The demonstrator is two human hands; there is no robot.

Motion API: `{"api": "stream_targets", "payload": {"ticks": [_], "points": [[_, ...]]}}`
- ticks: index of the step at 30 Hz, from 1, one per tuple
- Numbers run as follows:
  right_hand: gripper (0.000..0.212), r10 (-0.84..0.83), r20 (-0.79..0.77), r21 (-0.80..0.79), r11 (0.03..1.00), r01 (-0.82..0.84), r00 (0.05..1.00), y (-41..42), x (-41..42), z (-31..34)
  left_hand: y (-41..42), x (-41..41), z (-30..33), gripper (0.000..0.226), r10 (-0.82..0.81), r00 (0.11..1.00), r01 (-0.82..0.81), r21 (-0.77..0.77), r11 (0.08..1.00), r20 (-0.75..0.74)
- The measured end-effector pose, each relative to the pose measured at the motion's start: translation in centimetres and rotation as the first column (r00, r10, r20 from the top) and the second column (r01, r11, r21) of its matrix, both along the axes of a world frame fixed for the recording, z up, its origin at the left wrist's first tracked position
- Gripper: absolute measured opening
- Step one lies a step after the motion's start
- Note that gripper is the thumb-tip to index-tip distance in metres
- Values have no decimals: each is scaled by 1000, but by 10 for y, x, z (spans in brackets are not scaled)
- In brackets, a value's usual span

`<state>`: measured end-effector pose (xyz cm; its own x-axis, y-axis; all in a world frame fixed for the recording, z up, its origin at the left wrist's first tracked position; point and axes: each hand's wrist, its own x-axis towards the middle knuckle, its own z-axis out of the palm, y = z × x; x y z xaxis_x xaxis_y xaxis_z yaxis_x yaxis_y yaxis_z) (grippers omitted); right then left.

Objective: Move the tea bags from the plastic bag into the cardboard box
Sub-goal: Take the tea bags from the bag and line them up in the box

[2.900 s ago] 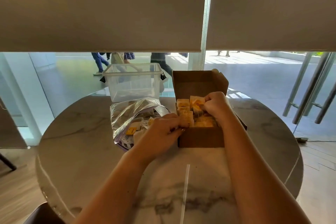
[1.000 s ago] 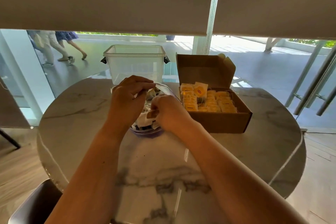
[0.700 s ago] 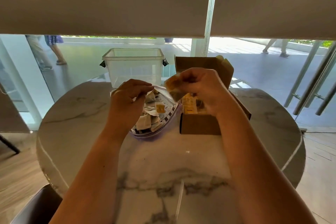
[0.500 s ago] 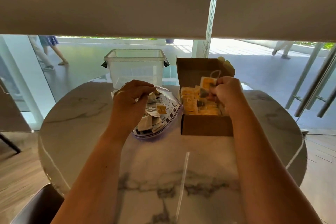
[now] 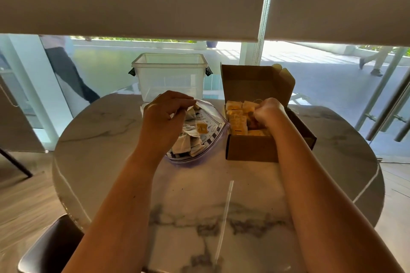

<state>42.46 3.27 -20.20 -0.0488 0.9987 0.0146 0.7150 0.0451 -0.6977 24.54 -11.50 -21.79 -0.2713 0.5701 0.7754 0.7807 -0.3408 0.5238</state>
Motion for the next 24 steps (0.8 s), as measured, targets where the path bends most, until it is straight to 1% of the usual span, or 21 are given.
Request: {"api": "stream_targets", "payload": {"ticks": [2, 5, 7, 9, 10, 11, 12, 13, 15, 16, 17, 18, 19, 21, 22, 24], "points": [[17, 15, 79, 20, 1000, -17, 997, 0, 0, -1, 0, 1, 0, 28, 11, 1000, -11, -29, 1000, -5], [11, 8, 126, 79, 997, -19, 992, 0, 3, 2, 0, 2, 1, 28, 14, 1000, -13, -45, 999, 14], [11, -10, 130, 147, 989, -10, 991, -1, 6, 4, -1, 2, 1, 29, 5, 1000, -4, -34, 999, 15], [10, -31, 106, 303, 953, -3, 994, -9, 8, 8, -1, 1, 1, 30, -2, 1000, 2, -30, 1000, 7], [7, -9, 67, 391, 920, -18, 998, -17, 8, 10, 0, 1, 1, 30, -1, 1000, 1, -29, 1000, 3], [3, 49, 30, 451, 891, -57, 998, -27, 6, 14, 0, 1, 1, 30, 4, 1000, -4, -30, 1000, -3], [4, 137, -4, 469, 875, -119, 991, -38, 4, 18, 0, 0, 1, 29, 9, 1000, -9, -29, 1000, -10], [5, 257, -60, 441, 874, -205, 965, -52, 1, 24, 0, 0, 1, 28, 11, 1000, -11, -25, 1000, -17], [6, 501, -195, 279, 853, -442, 843, -78, -8, 32, 1, 0, 0, 26, 8, 1000, -9, -10, 1000, -30], [7, 579, -226, 187, 815, -549, 783, -87, -14, 32, 1, -1, 0, 25, 8, 999, -8, 0, 1000, -43], [11, 627, -223, 118, 778, -618, 747, -94, -22, 29, 1, -1, -1, 25, 8, 998, -7, 9, 1000, -55], [17, 658, -153, 86, 752, -654, 737, -98, -31, 24, 1, -1, -1, 25, 9, 998, -8, 15, 1000, -60], [24, 680, -25, 82, 732, -676, 733, -102, -39, 19, 1, -1, -1, 25, 12, 998, -11, 17, 1000, -55], [39, 647, 296, 106, 709, -697, 703, -104, -56, 7, 0, -1, 0, 26, 13, 999, -13, 11, 1000, -30], [47, 623, 391, 105, 701, -706, 677, -104, -63, 2, 0, 0, 0, 26, 12, 1000, -12, 7, 1000, -19], [57, 601, 458, 91, 701, -707, 655, -102, -74, -9, 0, 0, 1, 26, 12, 1000, -12, 0, 1000, -8]]}}
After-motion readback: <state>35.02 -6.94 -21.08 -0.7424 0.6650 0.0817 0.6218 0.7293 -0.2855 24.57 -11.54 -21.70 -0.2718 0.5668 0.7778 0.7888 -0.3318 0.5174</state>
